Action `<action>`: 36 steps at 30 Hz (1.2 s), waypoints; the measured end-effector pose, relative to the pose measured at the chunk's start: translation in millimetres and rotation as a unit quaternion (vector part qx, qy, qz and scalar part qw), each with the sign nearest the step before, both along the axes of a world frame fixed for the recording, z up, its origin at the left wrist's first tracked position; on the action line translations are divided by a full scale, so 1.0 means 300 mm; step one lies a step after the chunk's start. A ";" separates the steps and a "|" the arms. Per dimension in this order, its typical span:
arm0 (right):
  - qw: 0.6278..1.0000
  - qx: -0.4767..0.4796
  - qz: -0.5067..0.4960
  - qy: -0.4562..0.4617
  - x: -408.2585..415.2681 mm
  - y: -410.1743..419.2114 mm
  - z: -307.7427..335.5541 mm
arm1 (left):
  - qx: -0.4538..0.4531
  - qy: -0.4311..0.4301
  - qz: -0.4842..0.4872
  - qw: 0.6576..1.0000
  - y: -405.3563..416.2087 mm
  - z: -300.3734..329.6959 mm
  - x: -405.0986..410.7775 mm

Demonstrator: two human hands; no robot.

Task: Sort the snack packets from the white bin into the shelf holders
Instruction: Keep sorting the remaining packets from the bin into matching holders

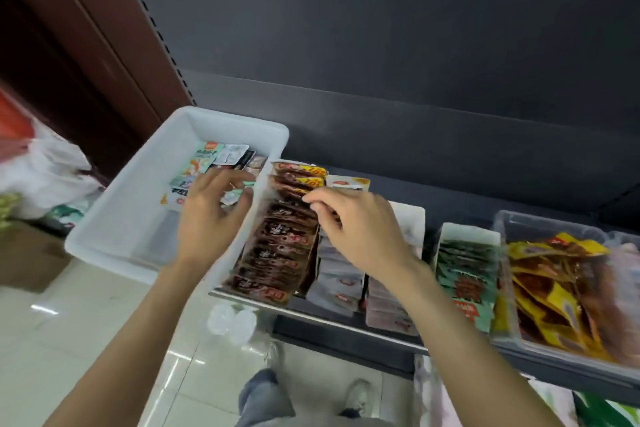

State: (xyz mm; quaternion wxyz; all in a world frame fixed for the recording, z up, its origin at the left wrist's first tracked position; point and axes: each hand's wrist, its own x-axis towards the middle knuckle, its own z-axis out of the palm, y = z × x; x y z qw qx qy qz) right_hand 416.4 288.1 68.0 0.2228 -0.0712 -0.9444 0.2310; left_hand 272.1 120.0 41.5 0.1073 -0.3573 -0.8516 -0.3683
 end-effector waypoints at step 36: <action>0.806 -0.567 -0.160 0.057 -0.613 -0.211 -0.075 | -0.061 0.201 -0.301 0.930 -0.176 -0.153 -0.511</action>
